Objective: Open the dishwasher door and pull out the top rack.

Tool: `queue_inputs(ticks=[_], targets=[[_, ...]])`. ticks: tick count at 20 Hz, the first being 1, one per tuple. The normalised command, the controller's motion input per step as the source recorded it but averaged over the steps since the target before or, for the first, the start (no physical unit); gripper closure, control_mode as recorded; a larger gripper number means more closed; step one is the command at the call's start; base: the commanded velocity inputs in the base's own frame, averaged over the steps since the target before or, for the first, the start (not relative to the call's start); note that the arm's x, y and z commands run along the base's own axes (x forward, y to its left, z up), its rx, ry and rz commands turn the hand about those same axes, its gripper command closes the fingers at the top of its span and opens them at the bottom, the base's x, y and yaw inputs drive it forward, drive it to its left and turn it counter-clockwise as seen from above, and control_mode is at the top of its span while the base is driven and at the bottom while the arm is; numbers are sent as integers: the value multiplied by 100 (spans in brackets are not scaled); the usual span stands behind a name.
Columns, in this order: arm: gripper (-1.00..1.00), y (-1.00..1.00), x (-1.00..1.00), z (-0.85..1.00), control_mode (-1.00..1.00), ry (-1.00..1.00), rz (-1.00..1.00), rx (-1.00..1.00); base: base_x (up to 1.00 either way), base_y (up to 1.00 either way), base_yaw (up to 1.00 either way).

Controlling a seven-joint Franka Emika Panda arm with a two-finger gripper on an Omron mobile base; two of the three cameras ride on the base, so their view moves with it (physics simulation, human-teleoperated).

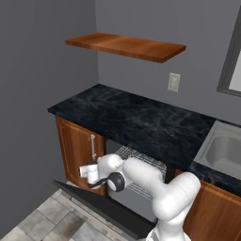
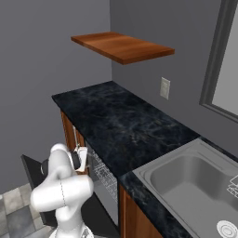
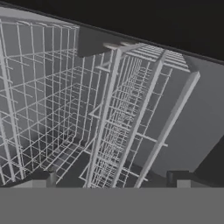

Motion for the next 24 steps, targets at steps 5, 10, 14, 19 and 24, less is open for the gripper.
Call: queue_inputs(ticks=[5, 10, 14, 19, 24], targets=[[-100, 0, -21, 28, -100, -10, 0, 0, 0, 0, 0], [-100, -7, 0, 11, -100, -7, -1, 0, 0, 0, 0], [-100, -15, 12, 0, -100, -4, -2, -1, 0, 0, 0], [-100, -18, 3, 0, -100, -4, -1, 0, 0, 0, 0], [-100, -21, 0, 4, -100, -6, -1, 0, 0, 0, 0]])
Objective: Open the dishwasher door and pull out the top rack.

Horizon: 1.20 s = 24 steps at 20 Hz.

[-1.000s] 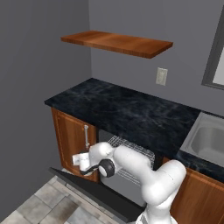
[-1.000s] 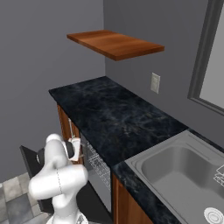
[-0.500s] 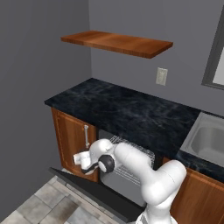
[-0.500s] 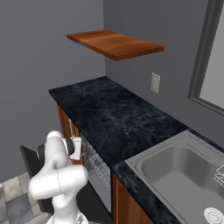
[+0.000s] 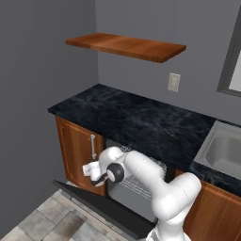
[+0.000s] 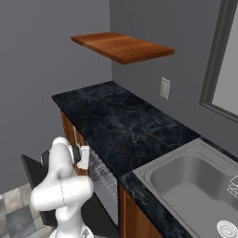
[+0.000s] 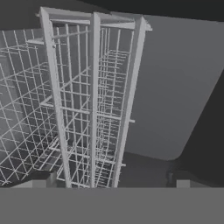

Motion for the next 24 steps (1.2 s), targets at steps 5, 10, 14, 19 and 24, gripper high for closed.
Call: queue_inputs(ticks=[5, 10, 14, 19, 24], targets=[[-100, -26, 0, 1, -100, -3, 0, 0, 0, 0, 0], [-100, -23, 0, 0, -100, 0, 0, 0, 0, 0, 0], [-100, -22, 0, 0, -100, 0, 0, 0, 0, 0, 0], [-100, -21, 0, 0, -100, 0, 0, 0, 0, 0, 0], [-100, -17, 1, 0, -100, 0, 0, 0, 0, 0, 0]])
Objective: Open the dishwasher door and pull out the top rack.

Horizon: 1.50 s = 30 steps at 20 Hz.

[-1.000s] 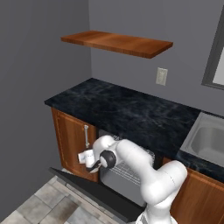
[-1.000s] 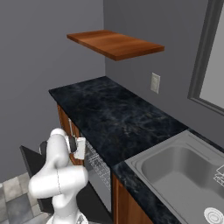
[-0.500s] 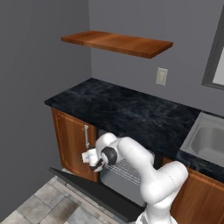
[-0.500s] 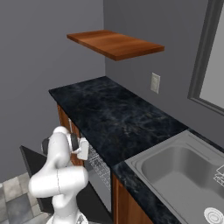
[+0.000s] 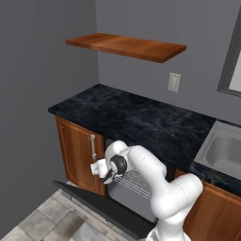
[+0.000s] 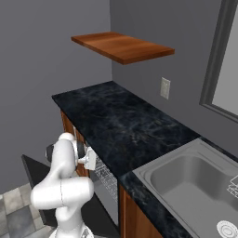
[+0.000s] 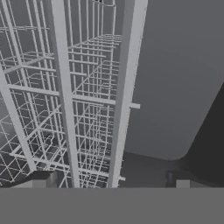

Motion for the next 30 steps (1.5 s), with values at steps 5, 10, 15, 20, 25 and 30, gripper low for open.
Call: queue_inputs(ticks=[5, 10, 15, 20, 25, 30], targets=[[-100, -16, 0, 0, -100, 0, 0, 0, 0, 0, 0], [-100, -11, 0, -7, -100, 1, 0, 0, 0, 0, 0], [-100, -2, -4, -19, -100, 7, 0, 2, 0, 0, 0], [-100, 0, -16, -27, -100, 18, 0, 8, 0, 0, 0], [-100, 0, -11, -25, -100, 20, 0, 11, 0, 0, 0], [-100, 0, 0, -21, -100, 11, 0, 8, 0, 0, 0]])
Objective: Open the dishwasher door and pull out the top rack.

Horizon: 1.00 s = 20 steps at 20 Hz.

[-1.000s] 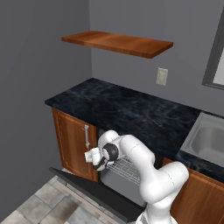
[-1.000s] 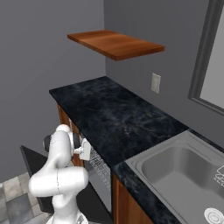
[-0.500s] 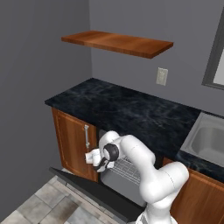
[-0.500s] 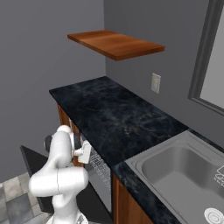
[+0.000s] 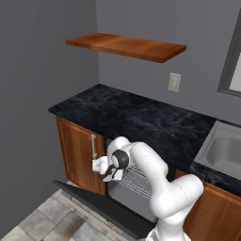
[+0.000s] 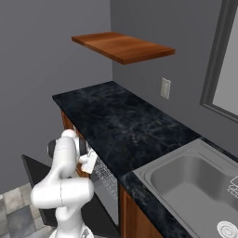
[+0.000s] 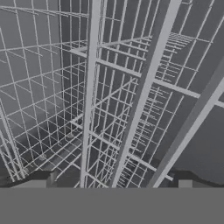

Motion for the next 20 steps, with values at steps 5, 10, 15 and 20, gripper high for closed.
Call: queue_inputs(ticks=[5, 10, 15, 20], targets=[[-100, 4, -38, -31, -100, 14, 0, 6, 0, 0, 0], [-100, 18, -84, -35, -100, 15, 0, 7, 0, 0, 0], [-100, 26, -84, -30, -100, 19, 0, 9, 0, 0, 0], [-100, 34, -82, -18, -100, 26, -3, 13, 0, 0, 0]])
